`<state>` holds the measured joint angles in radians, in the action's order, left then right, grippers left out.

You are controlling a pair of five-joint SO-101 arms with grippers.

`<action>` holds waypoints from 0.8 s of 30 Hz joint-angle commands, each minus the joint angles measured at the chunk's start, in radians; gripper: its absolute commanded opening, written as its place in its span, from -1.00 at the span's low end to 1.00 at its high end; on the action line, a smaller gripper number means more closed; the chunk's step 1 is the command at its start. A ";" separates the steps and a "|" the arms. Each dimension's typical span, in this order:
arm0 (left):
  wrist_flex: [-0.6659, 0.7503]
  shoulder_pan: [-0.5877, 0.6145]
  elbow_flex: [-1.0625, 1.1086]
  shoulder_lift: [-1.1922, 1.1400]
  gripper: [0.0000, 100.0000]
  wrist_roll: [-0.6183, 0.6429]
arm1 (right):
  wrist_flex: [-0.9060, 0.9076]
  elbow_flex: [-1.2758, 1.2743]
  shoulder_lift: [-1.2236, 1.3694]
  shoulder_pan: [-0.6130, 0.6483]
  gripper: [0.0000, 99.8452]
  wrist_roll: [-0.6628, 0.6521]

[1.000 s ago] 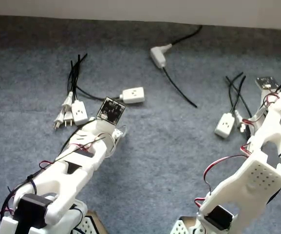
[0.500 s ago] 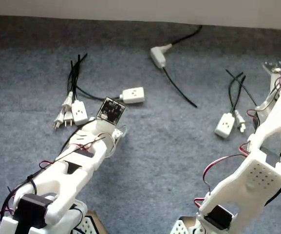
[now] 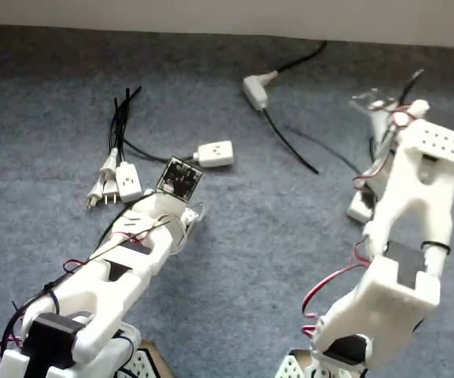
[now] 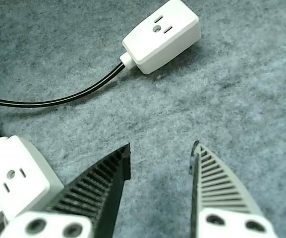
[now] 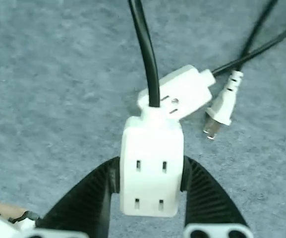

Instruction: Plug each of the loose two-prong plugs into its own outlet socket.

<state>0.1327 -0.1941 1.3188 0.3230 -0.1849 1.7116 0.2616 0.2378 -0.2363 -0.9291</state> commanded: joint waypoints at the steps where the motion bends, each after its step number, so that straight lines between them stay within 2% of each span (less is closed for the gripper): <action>1: 0.018 -0.002 -0.019 0.013 -0.57 -0.006 | -0.021 -0.140 -0.180 0.105 -0.78 0.058; 8: 0.018 0.004 -0.021 0.015 -0.57 -0.005 | -0.217 -0.570 -0.337 0.311 -0.78 0.069; 11: 0.018 0.024 -0.024 0.016 -0.57 -0.002 | -0.338 -0.719 -0.378 0.363 -0.78 0.129; 18: 0.014 0.027 0.015 0.102 -0.57 -0.002 | -0.441 -0.849 -0.398 0.426 -0.76 0.153; 24: 0.012 0.076 0.025 0.150 -0.57 0.000 | -0.432 -0.852 -0.397 0.426 -0.44 0.152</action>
<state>0.1327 -0.1465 1.3479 0.4319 -0.1849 1.2881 -0.5930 -0.1166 0.1765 -0.7879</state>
